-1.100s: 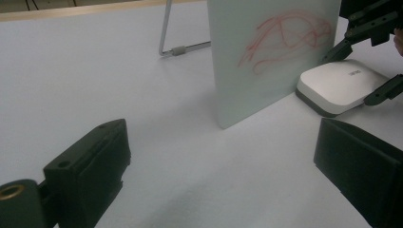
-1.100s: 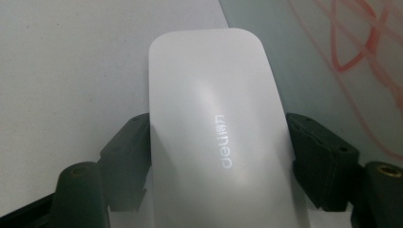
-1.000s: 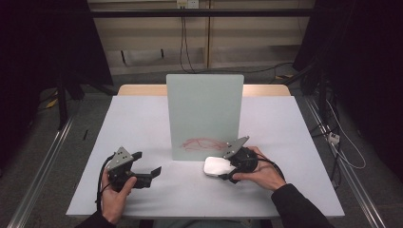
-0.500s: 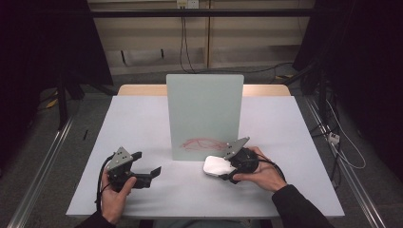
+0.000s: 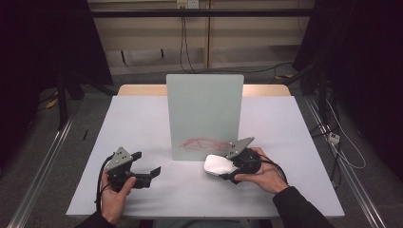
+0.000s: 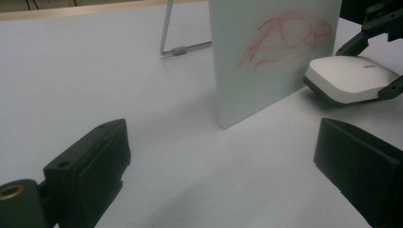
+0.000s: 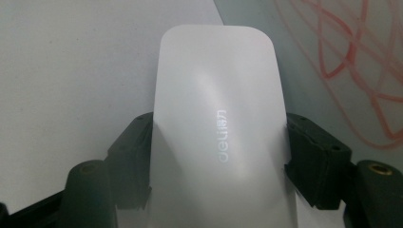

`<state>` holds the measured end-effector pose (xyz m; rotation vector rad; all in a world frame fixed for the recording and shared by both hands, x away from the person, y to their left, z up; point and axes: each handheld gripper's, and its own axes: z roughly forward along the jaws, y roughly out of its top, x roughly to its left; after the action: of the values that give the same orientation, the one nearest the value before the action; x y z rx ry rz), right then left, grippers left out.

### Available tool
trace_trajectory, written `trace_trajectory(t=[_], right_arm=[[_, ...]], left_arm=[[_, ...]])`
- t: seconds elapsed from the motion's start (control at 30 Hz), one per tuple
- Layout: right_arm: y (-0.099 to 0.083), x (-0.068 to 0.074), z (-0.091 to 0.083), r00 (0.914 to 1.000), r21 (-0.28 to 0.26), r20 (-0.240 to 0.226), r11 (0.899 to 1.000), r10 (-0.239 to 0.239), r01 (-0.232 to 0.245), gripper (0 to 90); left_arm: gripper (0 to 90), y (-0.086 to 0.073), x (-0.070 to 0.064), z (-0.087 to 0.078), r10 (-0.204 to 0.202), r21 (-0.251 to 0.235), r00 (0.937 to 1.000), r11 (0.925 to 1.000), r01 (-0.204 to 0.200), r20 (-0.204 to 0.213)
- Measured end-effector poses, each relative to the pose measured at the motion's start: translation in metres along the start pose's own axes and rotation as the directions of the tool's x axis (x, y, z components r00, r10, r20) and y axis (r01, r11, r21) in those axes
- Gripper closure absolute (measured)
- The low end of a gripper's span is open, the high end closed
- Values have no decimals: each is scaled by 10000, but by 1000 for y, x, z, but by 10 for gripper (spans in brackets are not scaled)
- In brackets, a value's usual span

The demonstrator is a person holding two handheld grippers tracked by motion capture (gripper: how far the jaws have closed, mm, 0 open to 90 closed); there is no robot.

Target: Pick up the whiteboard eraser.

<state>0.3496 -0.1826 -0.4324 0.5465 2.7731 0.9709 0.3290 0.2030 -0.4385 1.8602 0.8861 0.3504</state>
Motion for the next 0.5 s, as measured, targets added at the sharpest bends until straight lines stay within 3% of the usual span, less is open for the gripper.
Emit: trace_trajectory(t=[0.5], right_arm=[[-1,7,-13,9988,-566,480,9984,115,-88,316]], left_arm=[[47,-2,2,-1,-145,33,9999,9999,145,-48]])
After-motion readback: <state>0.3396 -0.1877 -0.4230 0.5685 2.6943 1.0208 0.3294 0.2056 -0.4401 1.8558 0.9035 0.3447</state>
